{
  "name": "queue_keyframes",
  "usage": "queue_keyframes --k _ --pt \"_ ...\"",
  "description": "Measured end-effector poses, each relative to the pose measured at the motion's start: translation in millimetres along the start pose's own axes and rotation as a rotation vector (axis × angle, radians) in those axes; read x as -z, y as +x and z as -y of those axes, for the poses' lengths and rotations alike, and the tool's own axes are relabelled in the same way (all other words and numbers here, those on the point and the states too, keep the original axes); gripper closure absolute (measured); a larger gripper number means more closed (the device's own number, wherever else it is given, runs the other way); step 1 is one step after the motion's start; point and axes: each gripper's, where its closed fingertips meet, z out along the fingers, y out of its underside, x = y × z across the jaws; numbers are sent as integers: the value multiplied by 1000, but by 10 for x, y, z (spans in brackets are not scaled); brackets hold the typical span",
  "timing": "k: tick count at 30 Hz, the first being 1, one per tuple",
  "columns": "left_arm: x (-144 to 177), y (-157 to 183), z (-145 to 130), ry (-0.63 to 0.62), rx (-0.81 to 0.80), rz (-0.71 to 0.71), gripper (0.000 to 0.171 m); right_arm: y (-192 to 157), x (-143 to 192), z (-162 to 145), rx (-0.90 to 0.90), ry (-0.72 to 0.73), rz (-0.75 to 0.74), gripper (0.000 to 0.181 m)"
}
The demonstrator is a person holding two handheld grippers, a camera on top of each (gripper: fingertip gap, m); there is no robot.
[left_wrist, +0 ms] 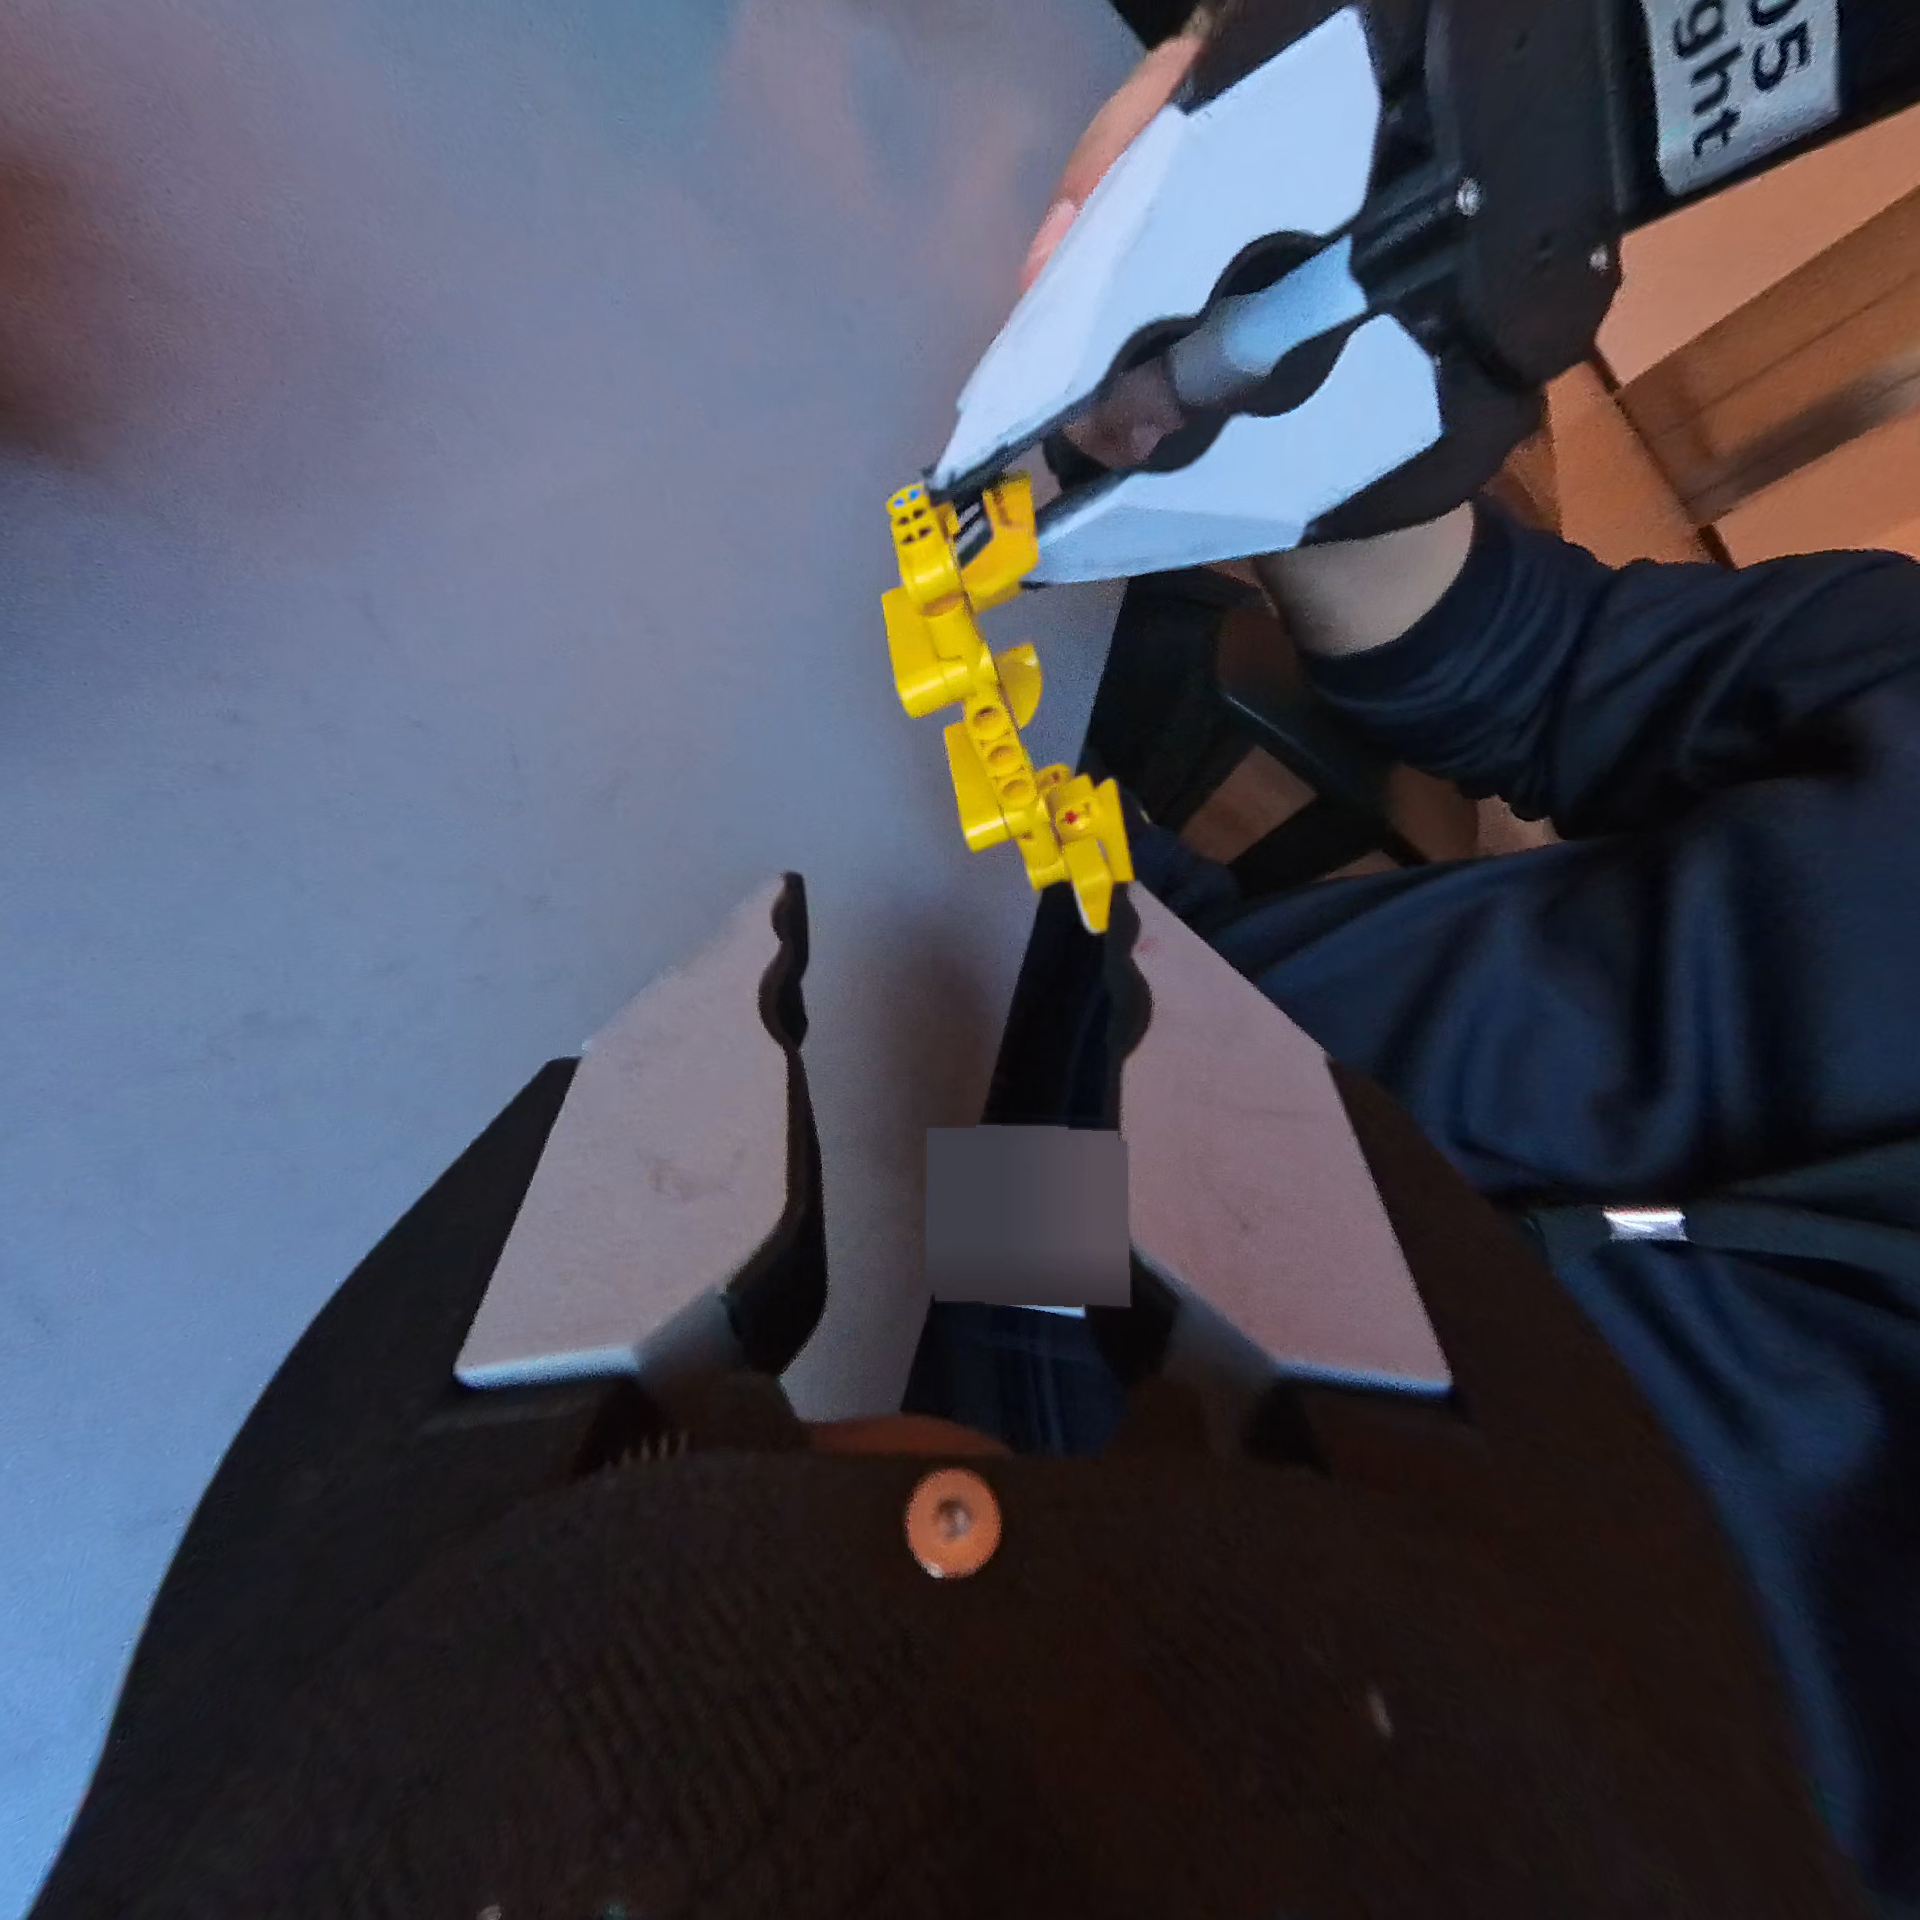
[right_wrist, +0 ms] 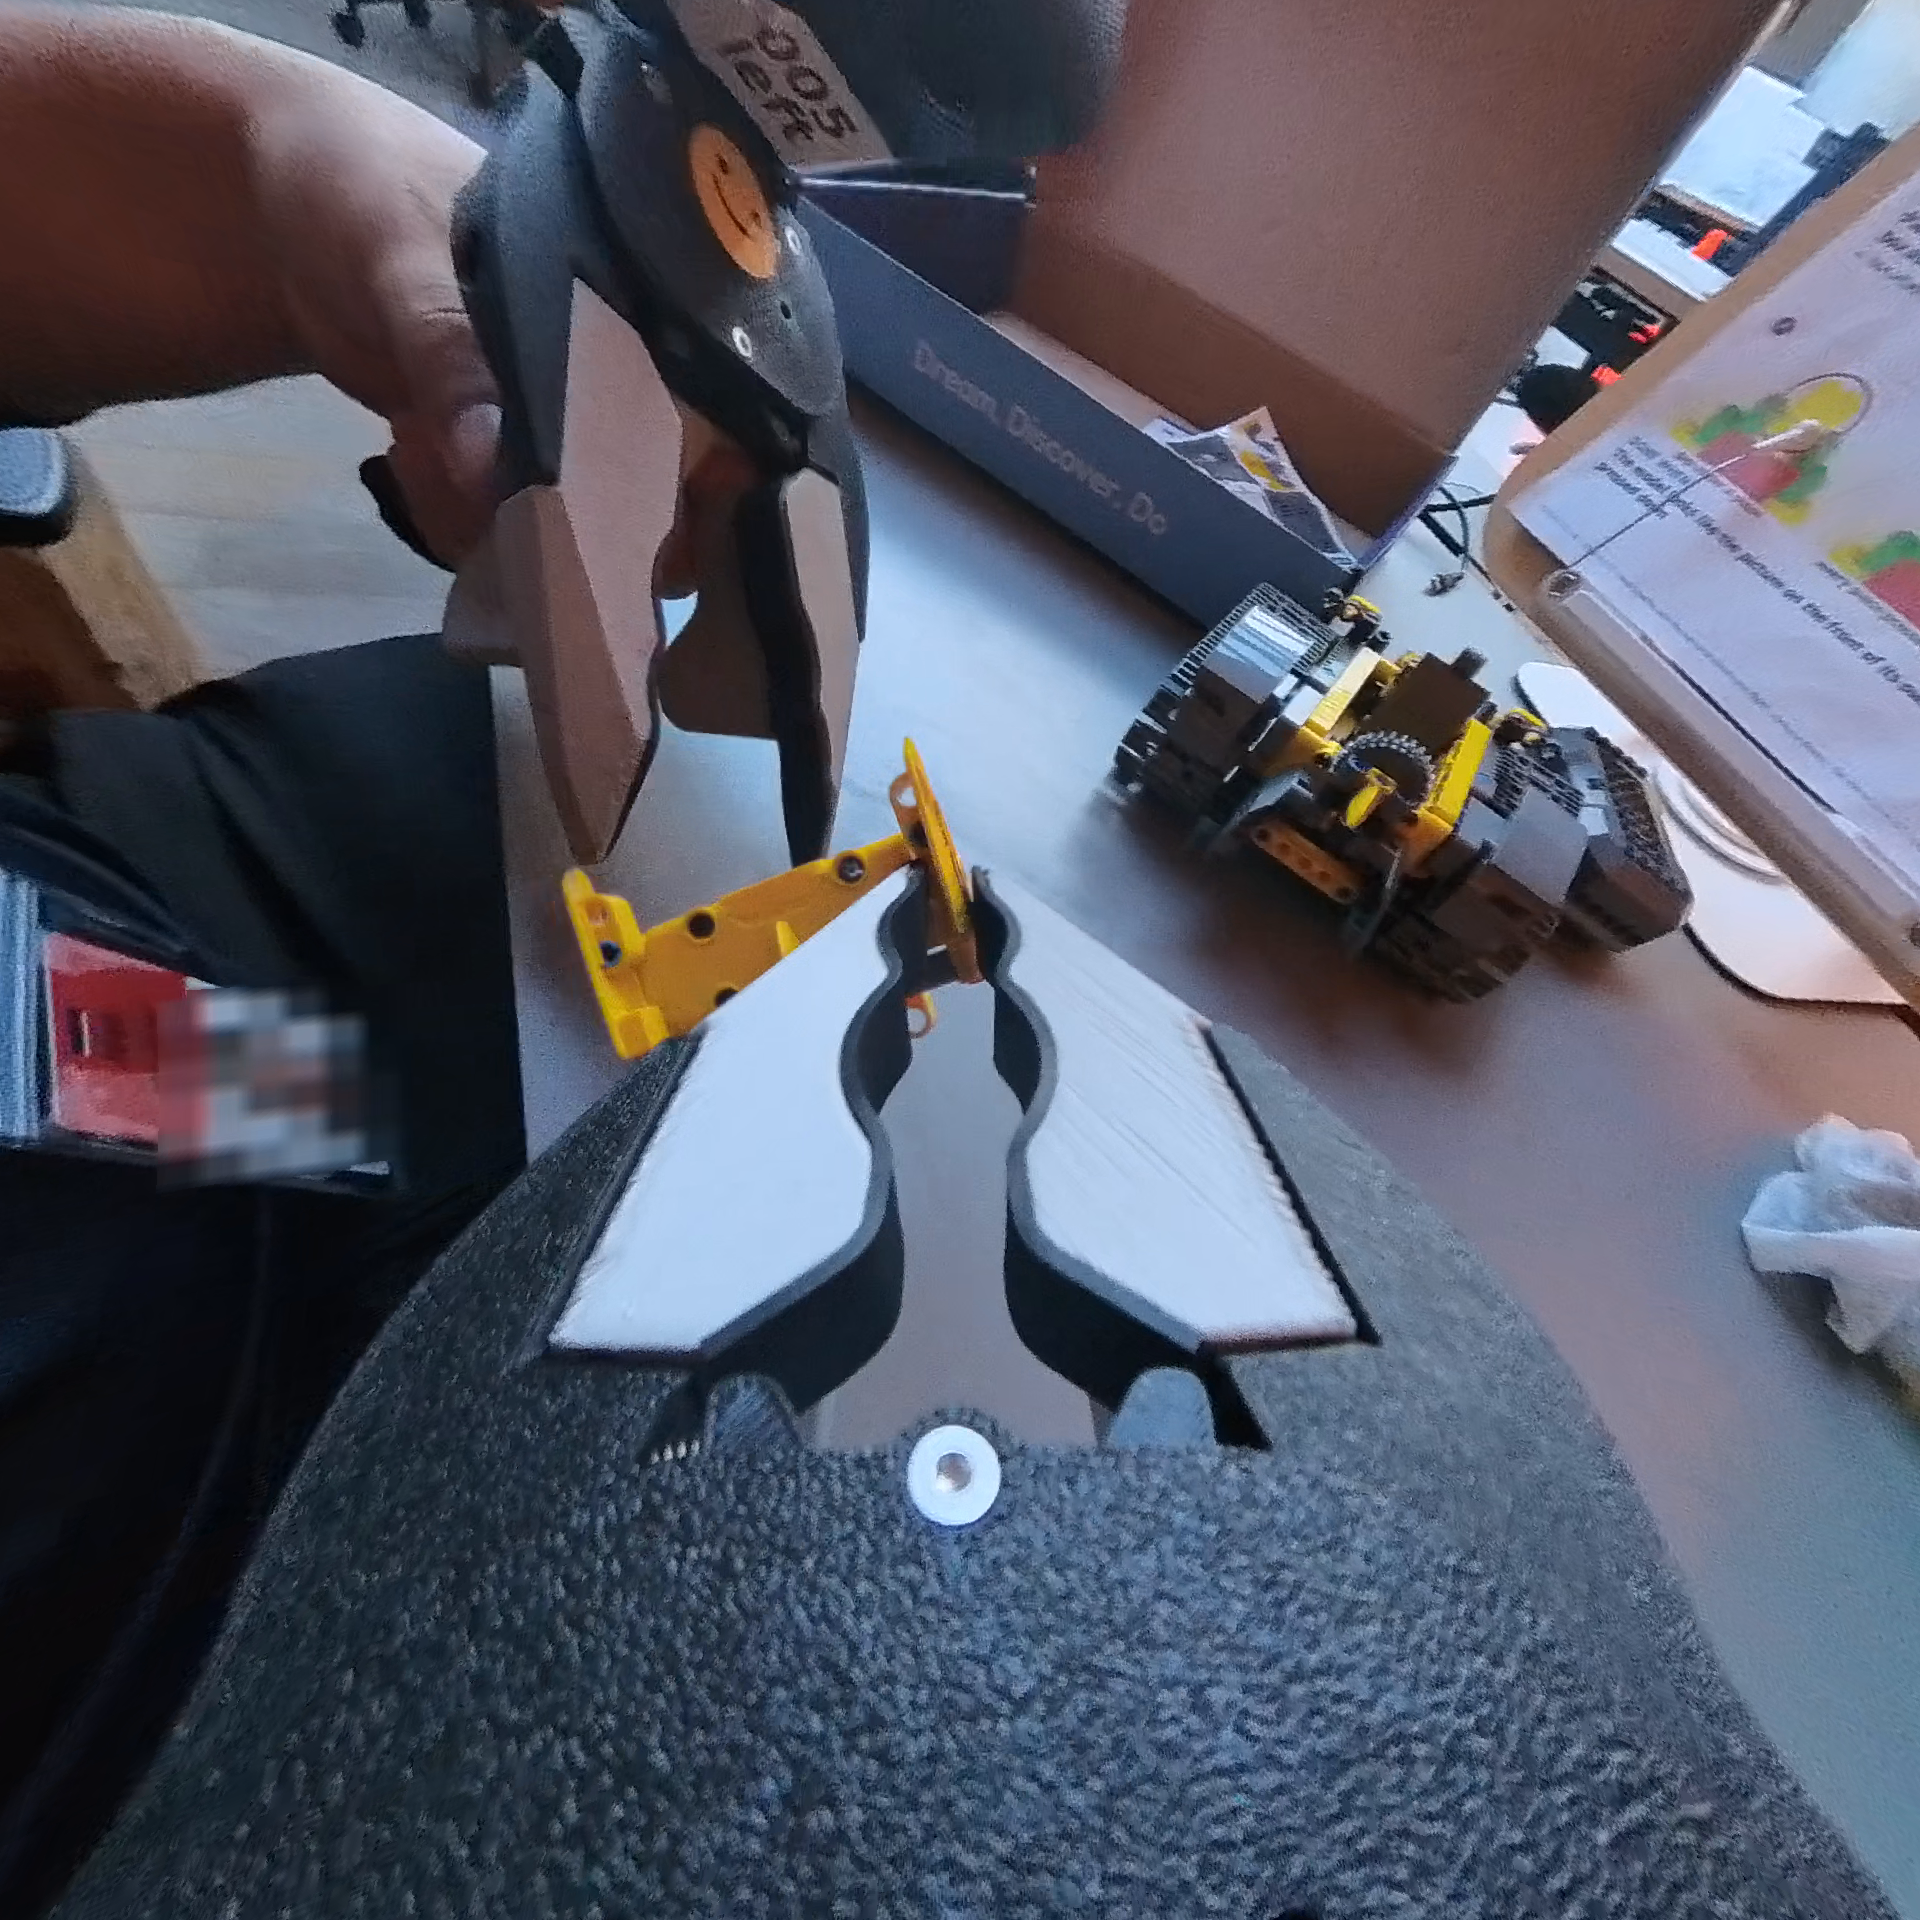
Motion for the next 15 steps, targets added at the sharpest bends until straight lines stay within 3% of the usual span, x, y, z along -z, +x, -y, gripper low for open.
queue_keyframes --k 7,10,11,13,15 --pt "-142 -98 141 92 67 48 118 18 -34 86 123 14 -125 175" --pt "-134 -75 231 154 28 56 146 -4 -35 191 162 57 -182 175" --pt "-114 -100 251 163 -27 104 156 -9 -34 213 179 68 -198 175" --pt "-24 -233 313 171 -210 306 158 -2 -28 220 210 76 -212 174" --pt "127 -345 420 175 -430 543 158 -29 -16 215 179 89 -165 158"
